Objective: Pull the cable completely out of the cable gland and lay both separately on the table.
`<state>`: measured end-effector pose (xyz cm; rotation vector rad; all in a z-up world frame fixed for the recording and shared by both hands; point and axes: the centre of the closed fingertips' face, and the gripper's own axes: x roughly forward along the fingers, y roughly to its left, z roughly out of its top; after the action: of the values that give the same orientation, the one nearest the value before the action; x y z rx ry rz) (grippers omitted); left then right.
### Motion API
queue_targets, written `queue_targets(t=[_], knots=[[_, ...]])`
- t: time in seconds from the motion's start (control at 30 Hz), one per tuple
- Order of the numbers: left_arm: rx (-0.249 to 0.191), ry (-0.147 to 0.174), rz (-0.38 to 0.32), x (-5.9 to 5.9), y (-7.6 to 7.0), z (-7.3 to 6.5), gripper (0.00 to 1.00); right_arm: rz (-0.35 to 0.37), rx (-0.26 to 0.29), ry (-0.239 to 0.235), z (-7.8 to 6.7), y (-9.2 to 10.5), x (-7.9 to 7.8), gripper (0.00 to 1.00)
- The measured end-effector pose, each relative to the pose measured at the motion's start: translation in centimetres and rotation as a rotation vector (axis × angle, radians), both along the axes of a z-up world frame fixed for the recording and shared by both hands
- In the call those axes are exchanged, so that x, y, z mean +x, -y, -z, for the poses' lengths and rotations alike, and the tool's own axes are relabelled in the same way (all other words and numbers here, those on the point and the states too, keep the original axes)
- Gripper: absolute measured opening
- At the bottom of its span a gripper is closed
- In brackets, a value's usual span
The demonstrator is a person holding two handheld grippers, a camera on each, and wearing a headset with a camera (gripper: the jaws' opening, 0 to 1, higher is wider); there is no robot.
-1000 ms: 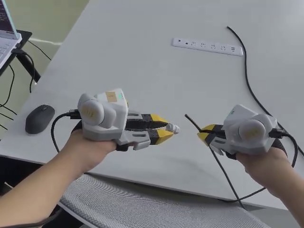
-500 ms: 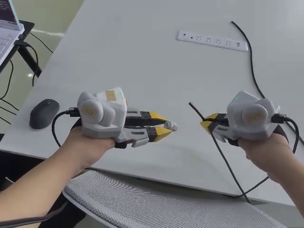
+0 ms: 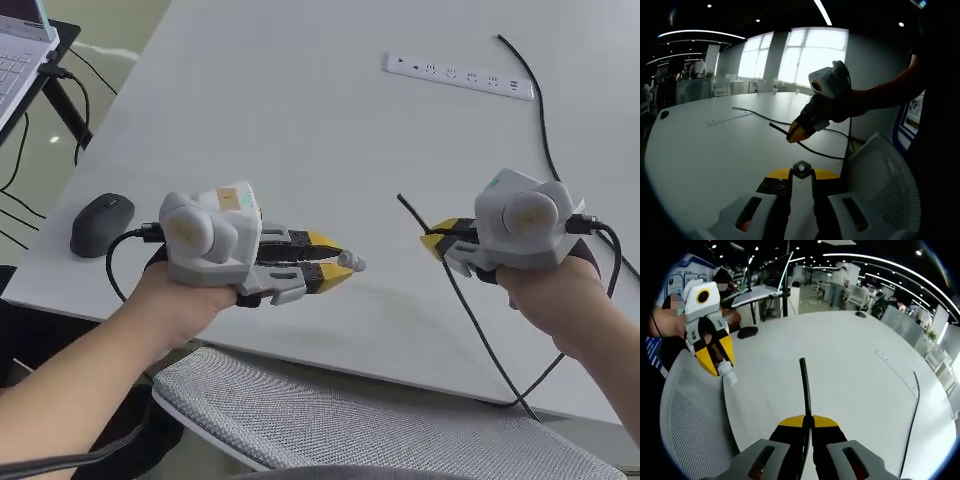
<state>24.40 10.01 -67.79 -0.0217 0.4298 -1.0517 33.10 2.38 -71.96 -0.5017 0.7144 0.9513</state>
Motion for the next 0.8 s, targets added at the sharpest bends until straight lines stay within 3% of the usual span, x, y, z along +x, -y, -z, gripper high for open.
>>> queue_targets(t=[0.57,0.8], knots=[[0.0,-0.041,-0.065,1.1,-4.9,3.7,0.15,-0.028,-0.031,-0.004,0.5,-4.8,1.8,0.0],[-0.008,-0.061,-0.073,1.2,-6.0,4.9,0.15,-0.048,-0.037,-0.01,0.8,-6.7,2.6,0.0]])
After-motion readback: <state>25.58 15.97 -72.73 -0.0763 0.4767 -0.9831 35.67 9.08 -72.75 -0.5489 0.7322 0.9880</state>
